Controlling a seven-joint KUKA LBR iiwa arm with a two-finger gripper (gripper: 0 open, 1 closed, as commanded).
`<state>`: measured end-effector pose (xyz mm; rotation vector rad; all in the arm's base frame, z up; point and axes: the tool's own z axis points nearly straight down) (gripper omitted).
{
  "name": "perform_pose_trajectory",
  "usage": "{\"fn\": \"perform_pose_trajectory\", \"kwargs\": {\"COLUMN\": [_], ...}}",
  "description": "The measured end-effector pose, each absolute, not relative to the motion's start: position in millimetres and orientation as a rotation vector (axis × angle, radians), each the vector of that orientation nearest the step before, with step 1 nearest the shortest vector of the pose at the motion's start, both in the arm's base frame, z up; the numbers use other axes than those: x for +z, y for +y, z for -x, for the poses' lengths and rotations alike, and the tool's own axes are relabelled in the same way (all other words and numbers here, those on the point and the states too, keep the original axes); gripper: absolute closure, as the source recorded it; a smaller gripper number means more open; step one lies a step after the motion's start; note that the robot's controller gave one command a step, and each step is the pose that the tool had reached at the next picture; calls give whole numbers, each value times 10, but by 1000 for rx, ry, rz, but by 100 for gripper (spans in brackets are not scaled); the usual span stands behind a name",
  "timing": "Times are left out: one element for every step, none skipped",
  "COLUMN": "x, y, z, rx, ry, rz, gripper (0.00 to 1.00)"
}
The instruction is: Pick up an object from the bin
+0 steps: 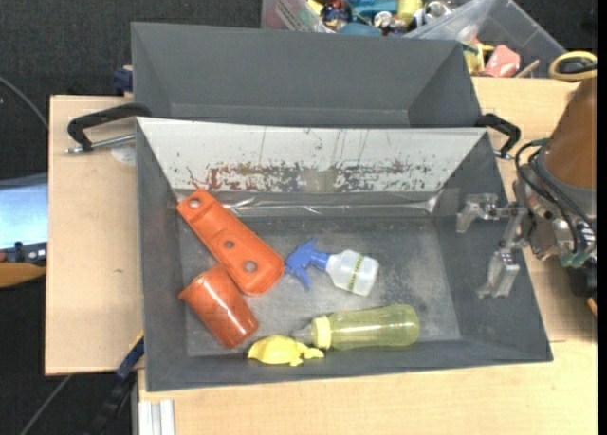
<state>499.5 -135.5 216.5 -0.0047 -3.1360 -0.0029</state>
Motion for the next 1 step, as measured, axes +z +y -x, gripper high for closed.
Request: {"fn": "perform_pose_trajectory", "kwargs": {"x": [2208], "y": [-1348], "z": [-5013], "rx": [0], "ry": [-3145], "rz": [1], "gripper": [0]}}
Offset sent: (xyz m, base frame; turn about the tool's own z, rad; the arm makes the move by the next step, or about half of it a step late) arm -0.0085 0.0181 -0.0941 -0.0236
